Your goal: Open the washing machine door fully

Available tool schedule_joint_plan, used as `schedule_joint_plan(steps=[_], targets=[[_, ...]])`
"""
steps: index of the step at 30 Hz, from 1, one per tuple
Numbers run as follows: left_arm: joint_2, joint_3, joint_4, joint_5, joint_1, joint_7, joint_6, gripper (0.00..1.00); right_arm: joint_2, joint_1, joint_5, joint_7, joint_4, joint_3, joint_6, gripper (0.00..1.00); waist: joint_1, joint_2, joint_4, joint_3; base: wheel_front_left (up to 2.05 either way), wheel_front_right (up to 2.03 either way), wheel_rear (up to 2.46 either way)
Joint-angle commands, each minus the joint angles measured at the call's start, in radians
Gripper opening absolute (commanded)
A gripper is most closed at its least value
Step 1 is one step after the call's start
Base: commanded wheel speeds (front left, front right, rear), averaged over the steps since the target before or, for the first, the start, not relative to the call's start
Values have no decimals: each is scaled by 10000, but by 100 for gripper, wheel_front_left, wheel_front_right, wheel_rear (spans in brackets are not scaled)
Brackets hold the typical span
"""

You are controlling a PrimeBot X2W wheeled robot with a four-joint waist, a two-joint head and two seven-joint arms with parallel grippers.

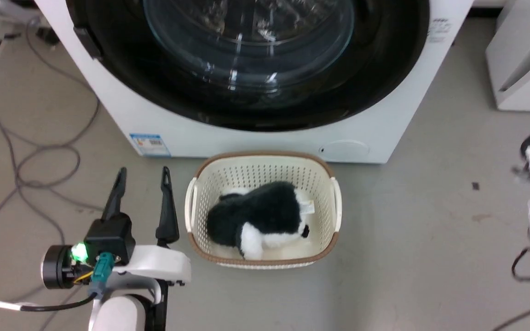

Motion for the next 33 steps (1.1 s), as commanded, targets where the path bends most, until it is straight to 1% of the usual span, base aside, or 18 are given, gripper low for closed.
schedule_joint_plan(steps=[1,6,11,16,20,29,33], targets=[[8,9,-86,-48,-205,-107,115,100,-159,-494,355,-106,231,-7,6,0,-2,-1,127,259,0,0,0],[8,21,-275,-60,-428,-211,268,100,-449,-1586,689,-228,755,172,6,0,-2,-1,274,709,0,0,0],[8,-30,-436,-5,-662,-316,315,100,-668,-2634,947,-345,1342,479,6,0,-2,-1,418,1093,0,0,0],[8,-90,-504,36,-930,-420,331,100,-860,-3673,1215,-327,1949,841,6,0,-2,-1,560,1432,0,0,0],[8,-145,-592,-13,-1086,-503,449,100,-994,-4457,1447,-228,2479,1146,6,0,-2,-1,675,1714,0,0,0],[8,-341,-599,-235,-1388,-692,729,100,-1183,-5804,2108,405,3504,1821,7,0,-2,-1,938,2241,0,0,0],[8,-426,-598,-276,-1501,-775,846,100,-1202,-6151,2565,997,3798,2070,7,0,-2,-1,1018,2353,0,0,0]])
